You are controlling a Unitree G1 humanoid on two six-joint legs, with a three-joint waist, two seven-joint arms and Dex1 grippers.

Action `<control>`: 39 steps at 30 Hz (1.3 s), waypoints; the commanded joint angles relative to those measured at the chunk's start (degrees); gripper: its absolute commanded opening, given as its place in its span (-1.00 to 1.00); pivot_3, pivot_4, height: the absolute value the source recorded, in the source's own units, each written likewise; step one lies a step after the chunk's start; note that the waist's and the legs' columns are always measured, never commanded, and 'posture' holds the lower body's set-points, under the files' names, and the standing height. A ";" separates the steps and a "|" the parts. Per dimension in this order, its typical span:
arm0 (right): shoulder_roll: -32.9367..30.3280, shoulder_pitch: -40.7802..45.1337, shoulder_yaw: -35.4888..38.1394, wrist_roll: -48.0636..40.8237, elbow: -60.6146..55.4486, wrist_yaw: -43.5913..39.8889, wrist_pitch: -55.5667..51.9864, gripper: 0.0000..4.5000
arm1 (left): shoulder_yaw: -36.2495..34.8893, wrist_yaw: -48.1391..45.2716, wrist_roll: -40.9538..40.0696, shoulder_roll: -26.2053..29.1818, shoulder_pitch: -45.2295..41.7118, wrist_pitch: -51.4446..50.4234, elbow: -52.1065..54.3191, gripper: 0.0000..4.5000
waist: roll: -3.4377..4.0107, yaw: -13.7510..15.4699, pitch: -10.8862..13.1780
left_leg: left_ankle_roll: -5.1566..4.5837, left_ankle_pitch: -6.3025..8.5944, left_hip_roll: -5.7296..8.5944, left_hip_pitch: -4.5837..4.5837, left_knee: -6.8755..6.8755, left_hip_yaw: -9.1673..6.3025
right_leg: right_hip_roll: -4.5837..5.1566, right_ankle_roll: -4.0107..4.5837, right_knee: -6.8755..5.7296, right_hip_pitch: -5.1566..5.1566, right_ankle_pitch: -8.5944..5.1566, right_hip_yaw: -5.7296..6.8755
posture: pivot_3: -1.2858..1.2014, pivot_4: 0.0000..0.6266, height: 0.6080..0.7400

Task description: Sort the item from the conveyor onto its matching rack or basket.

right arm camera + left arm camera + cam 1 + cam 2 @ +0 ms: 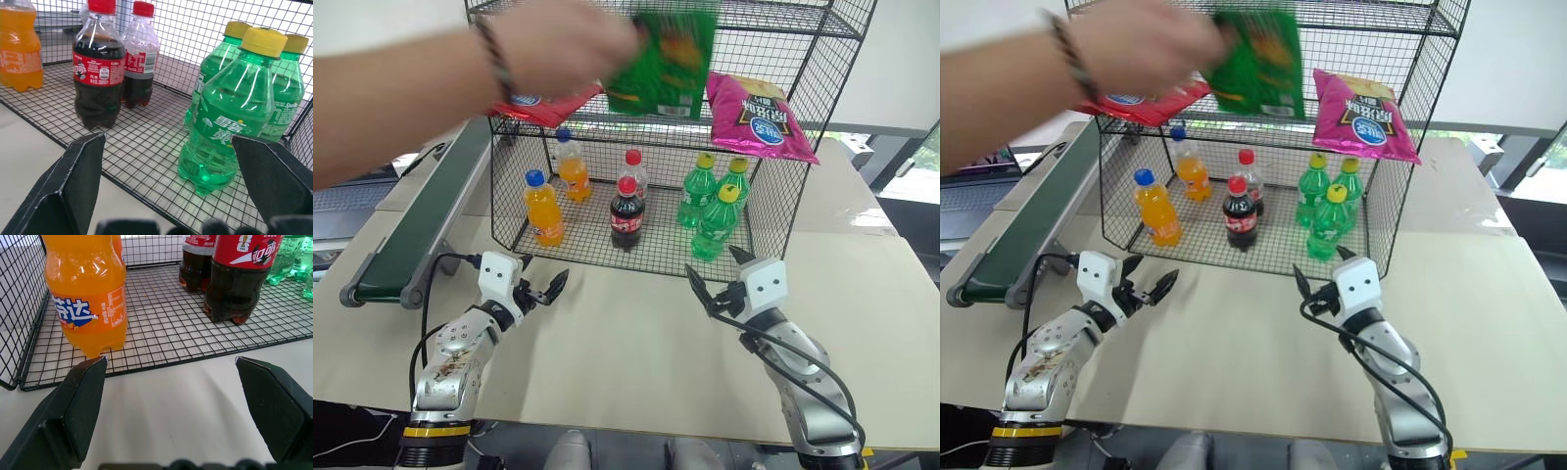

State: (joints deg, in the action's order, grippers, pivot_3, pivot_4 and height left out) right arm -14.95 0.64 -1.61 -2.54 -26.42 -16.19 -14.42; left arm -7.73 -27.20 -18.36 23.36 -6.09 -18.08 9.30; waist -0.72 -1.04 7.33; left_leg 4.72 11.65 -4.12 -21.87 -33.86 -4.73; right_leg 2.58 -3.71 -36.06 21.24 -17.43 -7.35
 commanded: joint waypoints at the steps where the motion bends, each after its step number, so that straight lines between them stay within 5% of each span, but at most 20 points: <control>1: -0.19 0.07 0.37 -0.53 -2.20 -0.11 -0.04 1.00 | -1.00 -0.36 -0.67 0.74 0.02 -0.19 2.82 0.98 | 0.00 -0.01 0.00 | 0.00 0.00 0.00 0.00 0.00 0.00 | 0.00 0.00 0.00 0.00 0.00 0.00 | 0.03 -0.52 1.00; 31: -0.46 0.99 -0.45 -0.97 -2.49 -1.64 -0.94 1.00 | -5.13 0.04 -2.61 2.26 0.00 -2.95 4.37 0.98 | 0.00 -0.05 0.00 | 0.00 0.00 0.00 0.02 0.00 0.00 | 0.00 0.00 -0.02 0.00 0.00 0.00 | 0.03 -0.52 1.00; 35: -2.55 2.71 0.04 -4.89 -3.85 -6.30 -2.37 1.00 | -9.42 -0.19 -8.19 3.73 -0.75 -7.79 6.84 0.98 | 0.00 -0.19 0.00 | 0.00 0.00 0.00 0.02 0.00 0.00 | 0.00 0.00 -0.03 0.00 0.00 0.00 | 0.03 -0.52 1.00; 39: -8.79 8.68 1.29 -15.45 -5.34 -17.94 -6.19 1.00 | -22.74 7.88 -25.66 3.37 -5.61 -18.68 9.76 0.98 | -0.08 -0.45 0.07 | -0.01 0.00 -0.01 0.00 -0.07 -0.01 | 0.00 0.00 -0.10 0.00 0.00 0.02 | 0.03 -0.52 1.00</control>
State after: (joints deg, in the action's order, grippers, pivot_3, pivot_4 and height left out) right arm -23.10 7.54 -1.46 -13.64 -28.53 -30.47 -19.65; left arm -25.35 -22.40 -37.47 26.25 -10.04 -33.90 15.66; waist -0.80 -1.49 7.40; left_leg 4.70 11.65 -4.14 -21.85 -33.93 -4.76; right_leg 2.58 -3.71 -36.17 21.22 -17.43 -7.32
